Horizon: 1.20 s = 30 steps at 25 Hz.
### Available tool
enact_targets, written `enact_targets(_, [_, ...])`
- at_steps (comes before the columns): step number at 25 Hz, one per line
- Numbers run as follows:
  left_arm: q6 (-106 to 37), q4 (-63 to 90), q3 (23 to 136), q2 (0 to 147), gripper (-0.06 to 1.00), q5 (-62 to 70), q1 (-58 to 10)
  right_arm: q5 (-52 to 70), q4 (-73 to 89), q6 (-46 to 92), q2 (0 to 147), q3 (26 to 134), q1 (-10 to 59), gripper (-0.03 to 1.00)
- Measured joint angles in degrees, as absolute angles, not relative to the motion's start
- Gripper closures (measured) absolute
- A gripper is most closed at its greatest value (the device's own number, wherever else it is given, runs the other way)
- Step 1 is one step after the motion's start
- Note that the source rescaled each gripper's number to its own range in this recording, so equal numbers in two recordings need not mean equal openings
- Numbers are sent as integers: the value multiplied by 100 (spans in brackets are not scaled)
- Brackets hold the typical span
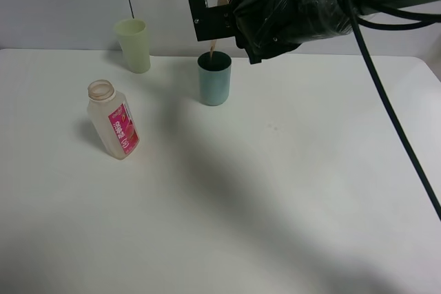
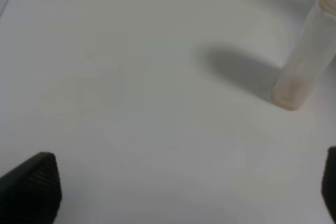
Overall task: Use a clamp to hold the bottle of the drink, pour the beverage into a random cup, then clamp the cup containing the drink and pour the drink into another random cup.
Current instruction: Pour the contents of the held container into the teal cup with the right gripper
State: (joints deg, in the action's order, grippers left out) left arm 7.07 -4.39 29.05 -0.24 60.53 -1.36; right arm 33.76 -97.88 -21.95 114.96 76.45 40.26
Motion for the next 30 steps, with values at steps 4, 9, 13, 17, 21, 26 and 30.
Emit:
enact_targets(4, [707,-439,2905,-24,-6,6053,-136,3382,-9788,-1888,11496,7645,4026,96])
enact_targets(9, [707,-439,2905,-24,-6,6053,-136,3382,-9788,-1420,11496,7645,4026,96])
enact_targets(13, [707,-439,2905,-24,-6,6053,-136,3382,-9788,-1142,11496,7650,4026,96])
enact_targets(17, [707,-439,2905,-24,-6,6053,-136,3382,-9788,-775,11496,7650,4026,96])
enact_targets(21, [707,-439,2905,-24,-6,6053,-136,3382,-9788,-226,11496,7650,4026,96])
enact_targets(26, [707,-439,2905,-24,-6,6053,-136,3382,-9788,233,11496,7650,4026,96])
enact_targets(30, [707,-439,2905,-24,-6,6053,-136,3382,-9788,343,11496,7650,4026,96])
